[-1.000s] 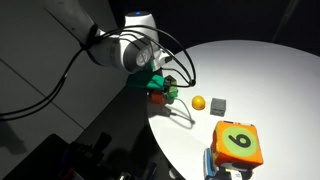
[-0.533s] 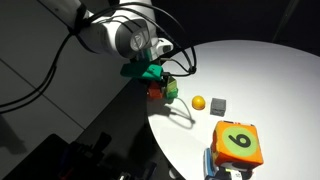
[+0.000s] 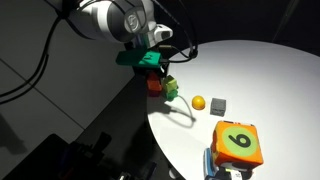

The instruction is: Pick up the orange block and stack them on both the blue and lime green blocks

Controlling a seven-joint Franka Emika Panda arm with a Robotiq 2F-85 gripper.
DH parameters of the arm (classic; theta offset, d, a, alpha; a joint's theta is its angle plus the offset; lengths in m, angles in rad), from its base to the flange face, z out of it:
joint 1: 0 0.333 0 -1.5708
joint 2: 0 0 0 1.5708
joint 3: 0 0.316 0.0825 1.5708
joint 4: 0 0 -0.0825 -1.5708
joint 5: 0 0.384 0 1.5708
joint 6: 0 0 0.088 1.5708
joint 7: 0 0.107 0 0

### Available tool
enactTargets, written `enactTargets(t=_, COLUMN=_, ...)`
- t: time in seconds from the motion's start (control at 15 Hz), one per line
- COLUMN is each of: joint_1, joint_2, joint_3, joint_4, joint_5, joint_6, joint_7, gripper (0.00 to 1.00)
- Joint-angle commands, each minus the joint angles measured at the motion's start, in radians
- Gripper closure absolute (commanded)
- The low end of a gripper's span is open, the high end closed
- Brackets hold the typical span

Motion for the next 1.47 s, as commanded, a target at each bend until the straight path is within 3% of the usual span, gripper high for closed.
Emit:
enactTargets(t=0.0, joint_1=0.004, joint_2=-0.036, joint_3=-0.001, joint_4=0.005, joint_5=-0.022, joint_6=-0.032, joint_7=0.024, gripper=0.69)
enactTargets(t=1.4, joint_1=0.027, joint_2=0.104, joint_3=-0.001, joint_4=0.213, joint_5=-0.039, joint_6=-0.100, joint_7=0.043, gripper=0.69)
